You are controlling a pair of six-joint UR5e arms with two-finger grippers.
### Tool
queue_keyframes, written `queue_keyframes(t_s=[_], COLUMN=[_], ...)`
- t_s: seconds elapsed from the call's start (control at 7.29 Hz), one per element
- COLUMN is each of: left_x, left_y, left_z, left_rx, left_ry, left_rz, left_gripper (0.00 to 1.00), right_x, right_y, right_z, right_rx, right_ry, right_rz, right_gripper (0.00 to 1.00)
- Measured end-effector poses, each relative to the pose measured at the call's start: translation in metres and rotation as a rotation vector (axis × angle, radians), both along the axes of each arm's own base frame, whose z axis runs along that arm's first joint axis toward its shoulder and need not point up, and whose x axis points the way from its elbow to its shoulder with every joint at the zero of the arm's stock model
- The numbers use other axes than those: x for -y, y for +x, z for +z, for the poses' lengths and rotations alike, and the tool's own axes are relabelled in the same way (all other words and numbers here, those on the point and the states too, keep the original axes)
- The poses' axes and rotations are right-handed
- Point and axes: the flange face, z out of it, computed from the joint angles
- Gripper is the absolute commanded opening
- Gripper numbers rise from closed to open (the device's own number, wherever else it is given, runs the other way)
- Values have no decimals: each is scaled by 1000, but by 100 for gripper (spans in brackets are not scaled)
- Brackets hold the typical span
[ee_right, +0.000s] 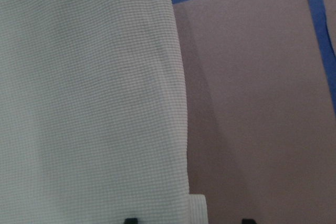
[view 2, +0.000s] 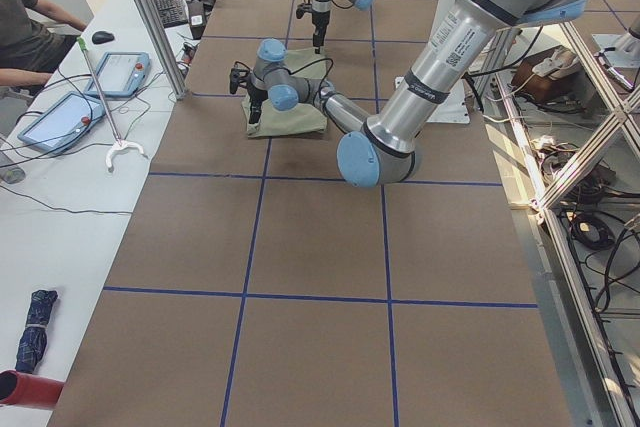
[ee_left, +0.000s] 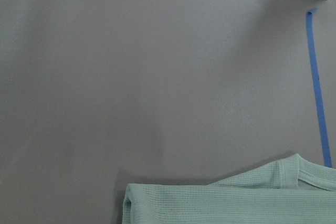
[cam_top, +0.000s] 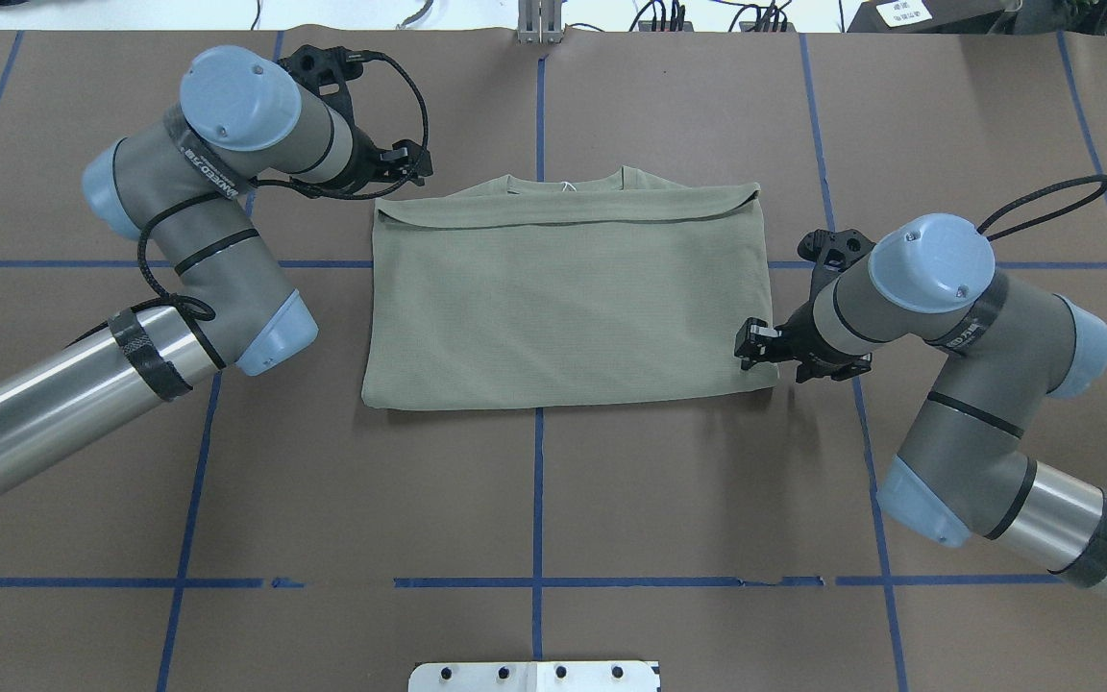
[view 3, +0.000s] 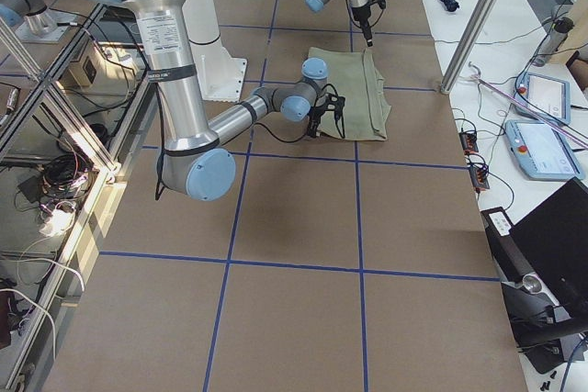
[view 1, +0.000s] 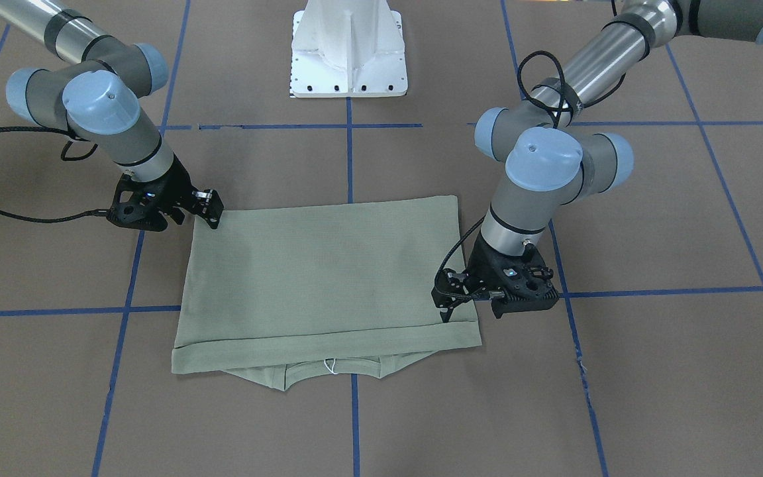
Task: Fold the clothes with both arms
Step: 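Lower the right gripper to the folded shirt's nearest side edge and grasp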
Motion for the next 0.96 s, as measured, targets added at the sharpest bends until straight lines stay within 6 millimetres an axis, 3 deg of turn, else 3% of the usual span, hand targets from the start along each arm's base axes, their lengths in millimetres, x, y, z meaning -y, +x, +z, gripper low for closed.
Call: queue_keyframes(t_s=[0.69,0.96], left_x=[0,0], left_y=[1,1], left_z=[0,-3], left_rx=[-1,-4], left_ry=[-5,-2], left_rz=[-3,-3], left_gripper=[98,98], right_x=[-2,-26], right_y=[1,14], right_z=[-6,-9], right_rx=[9,32], right_ry=[-9,-28], right_rz=[-1,-31], right_gripper=[0,0])
